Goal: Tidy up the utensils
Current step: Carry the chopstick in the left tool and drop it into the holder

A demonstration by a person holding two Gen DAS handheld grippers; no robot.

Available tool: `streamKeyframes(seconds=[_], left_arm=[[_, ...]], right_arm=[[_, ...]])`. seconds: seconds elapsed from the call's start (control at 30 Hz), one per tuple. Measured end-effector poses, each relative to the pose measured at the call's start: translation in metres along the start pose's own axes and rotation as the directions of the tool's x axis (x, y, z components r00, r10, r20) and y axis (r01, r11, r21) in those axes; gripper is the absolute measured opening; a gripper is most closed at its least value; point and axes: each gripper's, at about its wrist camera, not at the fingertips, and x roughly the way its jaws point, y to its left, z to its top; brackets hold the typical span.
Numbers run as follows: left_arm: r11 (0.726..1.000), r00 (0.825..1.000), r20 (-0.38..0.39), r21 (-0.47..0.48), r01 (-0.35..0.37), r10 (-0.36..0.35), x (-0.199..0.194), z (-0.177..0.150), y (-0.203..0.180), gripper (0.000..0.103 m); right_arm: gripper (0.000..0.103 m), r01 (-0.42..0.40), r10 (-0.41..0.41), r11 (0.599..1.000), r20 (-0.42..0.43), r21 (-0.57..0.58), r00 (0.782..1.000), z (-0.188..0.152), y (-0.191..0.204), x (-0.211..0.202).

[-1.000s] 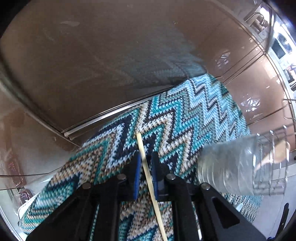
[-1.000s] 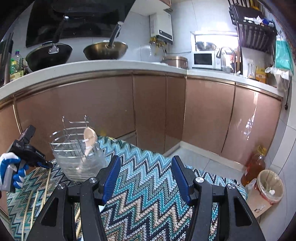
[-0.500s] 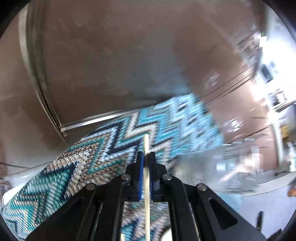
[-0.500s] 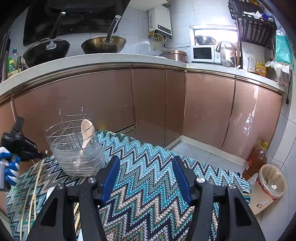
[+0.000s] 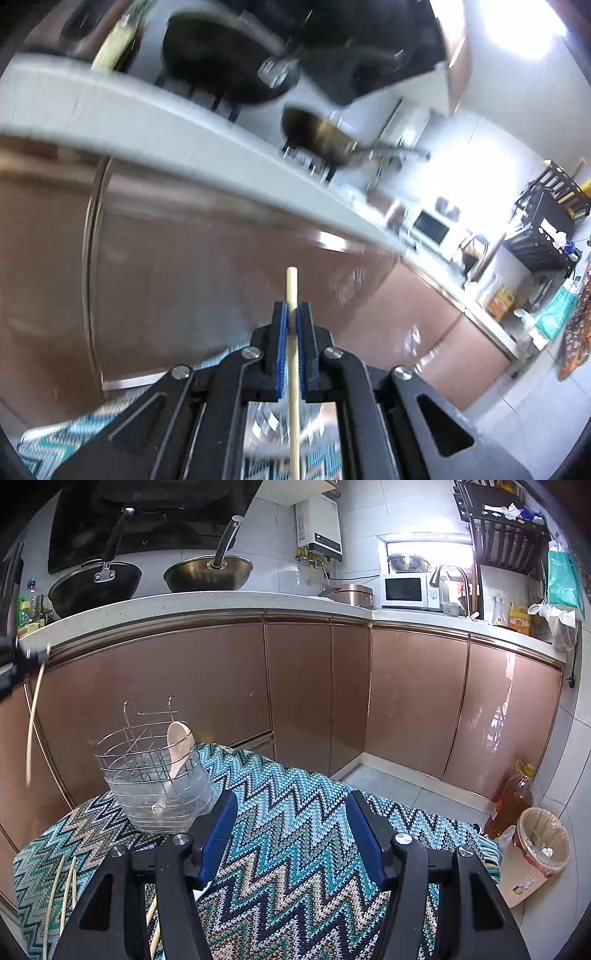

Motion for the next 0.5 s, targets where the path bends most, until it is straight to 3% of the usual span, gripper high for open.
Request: streamKeyframes(seconds=[0.13, 0.3, 0.5], left_arm=[[0.998, 0.991, 0.13, 0.049, -0.026, 0.019, 0.008, 0.003, -0.027, 0.004], [0.989, 0.959, 0.277, 0.111, -0.098, 0.063, 0.031, -0.013, -0.054, 0.005], [0.967, 0.932, 0.344, 0.173, -0.186, 0.118, 0.065, -0.065, -0.05, 0.005]], right_arm=[[0.06, 0.013, -0.013, 1.0, 0.003, 0.003, 1.0, -0.001, -0.005, 0.002], [0.06, 0.036, -0.036, 0.999, 0.004, 0.015, 0.999, -0.002, -0.015, 0.007], [0.06, 0.048, -0.048, 0.999, -0.011, 0.024, 0.999, -0.007, -0.02, 0.015]])
